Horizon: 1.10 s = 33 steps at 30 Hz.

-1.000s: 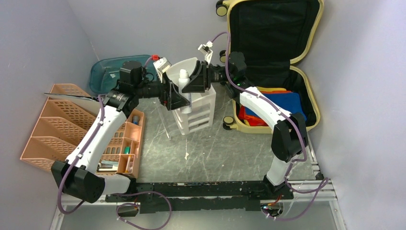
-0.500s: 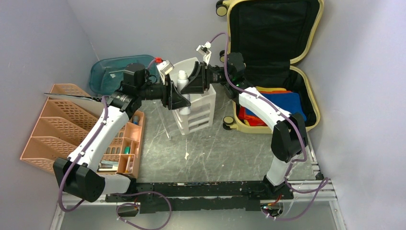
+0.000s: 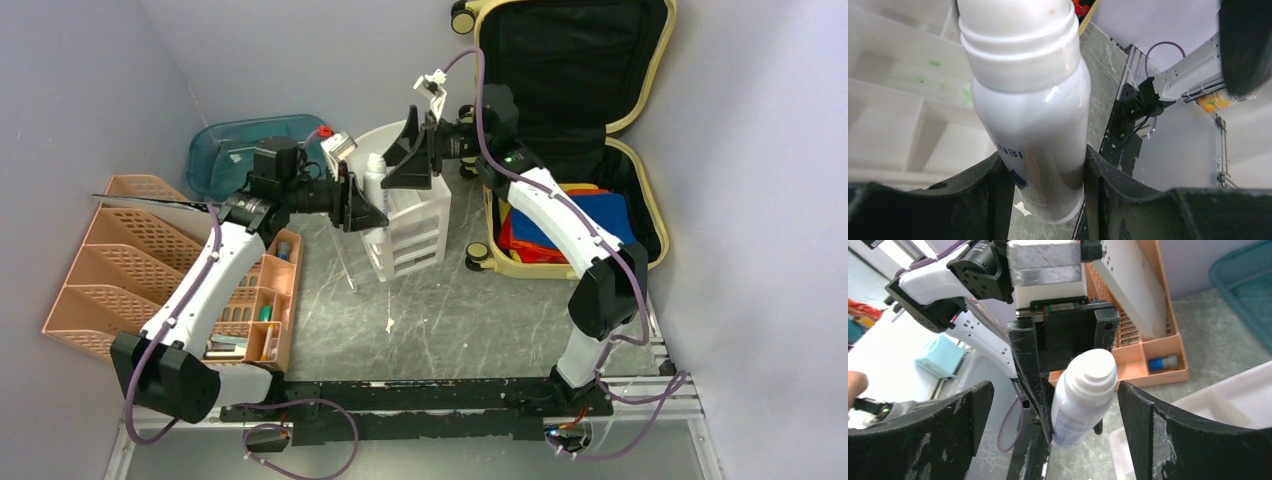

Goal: Open, take out, and arrange the luggage
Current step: Place the personal item in the drawer.

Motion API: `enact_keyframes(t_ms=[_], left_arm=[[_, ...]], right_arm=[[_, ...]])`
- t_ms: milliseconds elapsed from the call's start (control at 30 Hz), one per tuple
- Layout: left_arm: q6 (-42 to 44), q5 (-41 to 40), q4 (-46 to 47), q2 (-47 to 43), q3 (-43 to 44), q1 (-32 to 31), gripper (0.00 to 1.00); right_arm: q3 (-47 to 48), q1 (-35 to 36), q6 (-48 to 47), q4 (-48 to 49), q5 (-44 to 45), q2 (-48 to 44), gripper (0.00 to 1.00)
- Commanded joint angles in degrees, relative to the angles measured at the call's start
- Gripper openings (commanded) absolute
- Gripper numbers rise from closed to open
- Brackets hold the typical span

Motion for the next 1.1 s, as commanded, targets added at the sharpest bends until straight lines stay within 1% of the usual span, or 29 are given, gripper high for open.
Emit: enact_keyframes(t_ms=[0,133,167,267,300,500,733,867,1067], left_arm=[[2.4,0.2,-1.7,-4.5,2.6,3.5,0.44],[1.8,-2.6,-3.6,-5.8,3.7,8.0,0.44],[1.6,-4.5,-4.1,-6.1,3.8,8.8,0.44],[0.7,-13.6,-5.0,-6.9,2.8,9.9,0.43],[0.5,-15.4,-5.0,-7.1,2.0,10.3,0.43],[-5.2,-16.1,-1.9,-7.3,-5.3,11.3,0.44],[-7.6,-22.3,-1.1,-4.8,-9.4,11.3,0.44],[-9.3,-24.9,0.1,-1.8,-10.9,11.3,0.43],[-11.1,-27.4,2.1,2.9,-11.8,11.2,0.43]], right_arm=[[7.6,-2.4,-14.0,-15.2,3.1,-3.9,1.00],[9.8,-5.5,-20.7,-22.7,6.9,-5.2,1.00],[10.0,-6.3,-21.9,-23.8,8.0,-5.7,1.00],[10.2,-9.0,-24.9,-26.6,11.1,-6.8,1.00],[10.1,-9.9,-25.5,-27.4,12.0,-7.1,1.00],[8.7,-13.8,-30.1,-30.7,17.9,-9.6,1.00],[5.5,-17.9,-32.3,-31.5,23.5,-12.4,1.00],[3.6,-21.3,-31.5,-31.1,28.6,-12.9,1.00],[-3.3,-27.8,-27.0,-24.7,27.8,-14.1,1.00]])
